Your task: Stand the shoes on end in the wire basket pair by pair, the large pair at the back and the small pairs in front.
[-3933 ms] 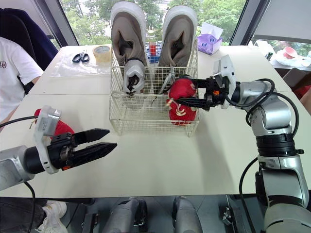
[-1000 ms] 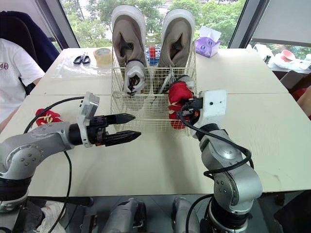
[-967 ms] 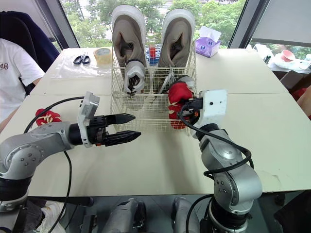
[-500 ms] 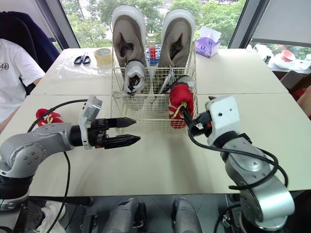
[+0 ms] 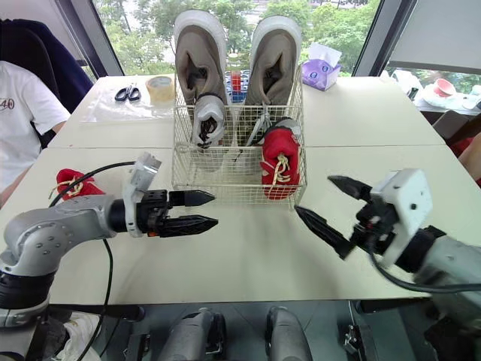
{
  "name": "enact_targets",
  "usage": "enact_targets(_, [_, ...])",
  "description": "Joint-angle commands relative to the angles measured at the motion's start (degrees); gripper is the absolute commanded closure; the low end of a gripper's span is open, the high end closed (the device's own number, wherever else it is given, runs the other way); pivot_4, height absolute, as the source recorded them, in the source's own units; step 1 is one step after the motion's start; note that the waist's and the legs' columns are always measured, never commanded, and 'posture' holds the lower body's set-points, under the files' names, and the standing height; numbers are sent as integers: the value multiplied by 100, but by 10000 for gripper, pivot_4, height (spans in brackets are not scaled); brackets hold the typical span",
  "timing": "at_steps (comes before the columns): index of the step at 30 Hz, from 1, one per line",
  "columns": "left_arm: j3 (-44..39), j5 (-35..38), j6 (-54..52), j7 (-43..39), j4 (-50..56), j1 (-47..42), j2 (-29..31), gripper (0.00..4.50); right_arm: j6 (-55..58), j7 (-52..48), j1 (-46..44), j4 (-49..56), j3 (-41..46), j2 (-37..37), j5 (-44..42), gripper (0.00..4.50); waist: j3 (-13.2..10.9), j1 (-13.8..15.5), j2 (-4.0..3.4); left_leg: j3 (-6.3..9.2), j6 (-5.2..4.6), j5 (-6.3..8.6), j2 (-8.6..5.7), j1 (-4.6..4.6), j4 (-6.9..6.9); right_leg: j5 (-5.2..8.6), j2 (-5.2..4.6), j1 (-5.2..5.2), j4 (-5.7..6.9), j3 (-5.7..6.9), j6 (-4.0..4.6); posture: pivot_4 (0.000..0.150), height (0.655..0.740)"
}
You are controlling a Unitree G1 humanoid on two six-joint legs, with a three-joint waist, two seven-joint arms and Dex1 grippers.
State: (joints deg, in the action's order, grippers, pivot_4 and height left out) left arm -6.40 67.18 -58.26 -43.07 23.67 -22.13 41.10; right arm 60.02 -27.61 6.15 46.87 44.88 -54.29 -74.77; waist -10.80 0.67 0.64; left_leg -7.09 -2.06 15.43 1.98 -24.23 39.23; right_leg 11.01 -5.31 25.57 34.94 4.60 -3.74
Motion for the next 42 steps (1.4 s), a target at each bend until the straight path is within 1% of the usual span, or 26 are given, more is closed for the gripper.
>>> enact_targets(1, [-821,509,-25,1078,239,74,-6,0,438,-766,-287,-1282,234,-970,-1630,418,0,1,0,3,-1,1,-2,7,-1,8,-2,-10,-3,2,13,1500,7400])
enact_targets(3, [-1279,780,-21,1964,320,107,40,0,368,-1269,-880,-1643,-254,-1466,-2177,418,-2,-28,-3,5,-3,2,-4,16,0,11,-6,-16,-3,3,16,1500,7400])
enact_targets(4, [-1495,938,-17,2486,376,120,88,0,362,-1666,-1186,-1661,-585,-1660,-2151,418,-2,-31,-3,5,-3,2,-3,19,-1,10,-6,-17,-3,2,17,1500,7400])
enact_targets(6, [-1691,1208,-13,3126,446,138,154,0,387,-2102,-1539,-1682,-974,-1859,-2035,418,-3,-28,1,12,-3,2,1,21,-5,16,0,-19,-2,5,17,1500,7400])
enact_targets(7, [-1910,1833,-50,3906,216,188,451,0,331,-2439,-2195,-1700,-1736,-1804,-1684,418,-2,-18,2,24,-2,2,1,20,-10,21,0,-19,-2,8,17,1500,7400])
enact_targets(9, [-2174,2862,-64,4987,-164,320,984,0,254,-2891,-3218,-1755,-2852,-1603,-1143,418,-9,-58,8,28,0,3,2,19,-9,27,-2,-17,7,13,13,1500,7400])
enact_targets(10, [-2339,3090,57,5509,-298,342,1149,0,252,-3109,-3783,-1809,-3392,-1408,-819,418,-10,-65,8,28,2,2,3,13,-9,26,-18,-8,8,8,15,1500,7400])
enact_targets(12, [-2478,2784,240,6907,-634,232,1452,0,77,-3666,-4502,-1946,-4186,-1170,18,418,-11,-96,7,29,3,2,-2,14,-8,28,-24,-8,14,11,13,1500,7400])
enact_targets(14, [-2403,2521,153,8136,-976,126,1847,0,-147,-4161,-4828,-2092,-4674,-1089,708,418,-12,-44,12,34,2,2,-11,5,-8,31,-28,-5,15,18,8,1500,7400])
enact_targets(15, [-2308,2610,32,8856,-1191,170,2081,0,-218,-4310,-4920,-2186,-4805,-1050,908,418,-15,-26,16,34,3,2,-13,3,-8,32,-26,-6,14,22,6,1500,7400])
enact_targets(17, [-2207,2897,-91,9848,-1470,281,2362,0,-319,-4489,-5028,-2312,-4967,-972,1206,418,-16,0,19,33,1,3,-18,-6,-7,32,-29,-3,12,23,3,1500,7400])
enact_targets(18, [-2251,3186,-43,10293,-1571,386,2428,0,-413,-4571,-5023,-2313,-5040,-956,1400,418,-16,9,18,31,-1,4,-24,-9,-7,31,-35,-3,12,23,3,1500,7400])
enact_targets(20, [-2376,4112,381,11116,-1808,556,2310,0,-572,-4667,-4860,-2233,-5067,-959,1673,418,-16,23,18,29,19,-4,-31,-12,-6,31,-59,0,12,24,3,1500,7400])
enact_targets(22, [-2313,4396,454,11263,-2018,574,2310,0,-651,-4756,-4736,-2202,-5015,-968,1795,418,-14,26,26,32,43,-1,-33,-14,-6,31,-74,1,12,27,3,1500,7400])
enact_targets(25, [-1983,4271,275,10946,-2439,394,2359,0,-699,-4728,-4572,-2172,-4894,-957,1923,418,-13,15,37,36,56,-3,-35,-14,-6,30,-82,1,13,37,7,1500,7400])
enact_targets(29, [-1470,3579,-23,10215,-3203,-152,2293,0,-802,-4546,-4129,-1945,-4659,-1008,2098,418,-12,12,37,39,57,-4,-38,-13,-8,30,-78,2,16,44,10,1500,7400])
enact_targets(32, [-1090,2932,-249,9679,-4103,-646,2030,0,-701,-4270,-3767,-1704,-4314,-992,1935,418,-12,26,37,38,57,-5,-37,-14,-8,29,-70,4,17,46,9,1500,7400])
enact_targets(35, [-757,2086,-553,8862,-4779,-1029,1837,0,-583,-4049,-3571,-1560,-4035,-968,1723,418,-10,11,37,36,51,-9,-37,-13,-8,28,-54,1,19,52,5,1500,7400])
enact_targets(38, [-457,1087,-620,8076,-5260,-1244,1657,9053,-500,-3807,-3342,-1418,-3780,-958,1595,0,-6,11,45,34,41,-13,-36,-14,-7,27,-50,1,18,54,4,1500,7400])
enact_targets(42, [-635,461,-820,7748,-5367,-1454,1418,29346,-456,-3652,-3046,-1299,-3540,-1000,1495,0,-1,7,39,36,18,2,-33,-6,-8,27,-54,-4,21,53,4,1500,7400])
